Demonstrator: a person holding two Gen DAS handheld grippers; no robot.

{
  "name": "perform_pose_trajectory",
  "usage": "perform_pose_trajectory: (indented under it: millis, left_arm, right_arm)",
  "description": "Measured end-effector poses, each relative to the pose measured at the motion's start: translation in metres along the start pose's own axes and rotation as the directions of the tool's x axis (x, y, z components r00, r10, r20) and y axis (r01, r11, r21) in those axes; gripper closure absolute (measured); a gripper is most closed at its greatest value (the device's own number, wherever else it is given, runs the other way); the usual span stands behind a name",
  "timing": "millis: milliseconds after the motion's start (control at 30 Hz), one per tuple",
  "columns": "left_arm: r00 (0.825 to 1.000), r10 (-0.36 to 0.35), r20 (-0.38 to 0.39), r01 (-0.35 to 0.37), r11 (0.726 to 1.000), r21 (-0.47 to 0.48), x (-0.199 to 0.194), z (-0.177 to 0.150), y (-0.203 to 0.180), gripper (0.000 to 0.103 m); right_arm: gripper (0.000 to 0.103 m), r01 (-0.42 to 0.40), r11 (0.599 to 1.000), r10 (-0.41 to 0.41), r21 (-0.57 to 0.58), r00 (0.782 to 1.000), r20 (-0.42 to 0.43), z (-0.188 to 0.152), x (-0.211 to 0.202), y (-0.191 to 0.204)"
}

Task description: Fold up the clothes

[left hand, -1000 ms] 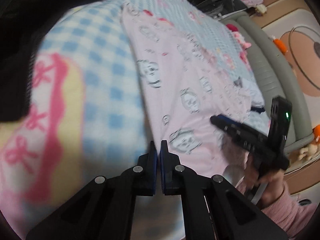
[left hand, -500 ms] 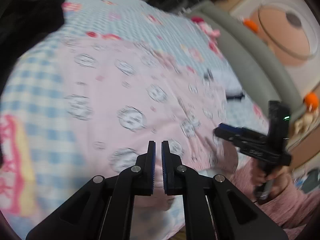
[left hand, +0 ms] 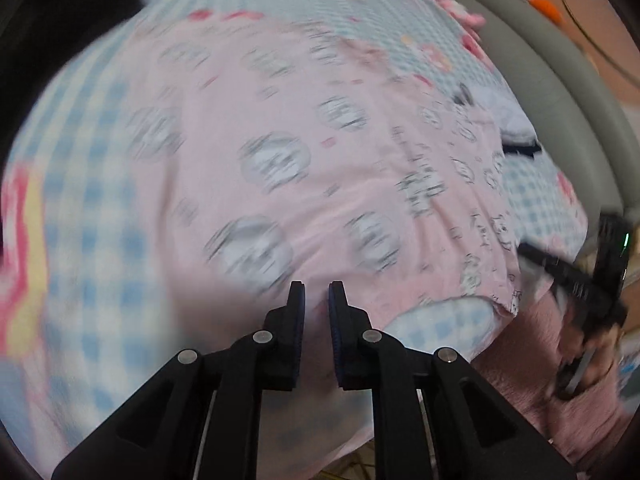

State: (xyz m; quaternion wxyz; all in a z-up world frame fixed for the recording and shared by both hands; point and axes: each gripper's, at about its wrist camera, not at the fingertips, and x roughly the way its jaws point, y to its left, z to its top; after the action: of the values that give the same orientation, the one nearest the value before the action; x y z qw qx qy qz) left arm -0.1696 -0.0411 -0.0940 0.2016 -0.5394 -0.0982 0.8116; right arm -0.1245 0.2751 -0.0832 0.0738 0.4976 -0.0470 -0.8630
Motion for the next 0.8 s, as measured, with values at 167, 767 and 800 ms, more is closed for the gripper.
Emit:
perform_pose_trajectory:
  millis: [167,767,800]
  left_arm:
    - [1.000,0.004,0.014,-0.006,0.991,0.130,0.014,0.083,-0.054,0.062]
    - [0.991,0.050,-0.127,-0.037,0.994,0.103,0.200,0.293,-0.072,0.077]
    - [0.993,0.046,-0.111,-0.032,0.991,0.128,0.196,0.296,-0.077,0.083]
  right_arm:
    - [0.056,0.111,0.994,-0.112,0.015,0.991,0.069,0.075,0.009,-0.040]
    - [0.056,-0.088,0.966,0.087,0.244,0.996,0.011,0.150,0.100,-0.128]
    - [0.069,-0.111,0.962,0.111,0.251,0.994,0.014,0.152,0.102,-0.128]
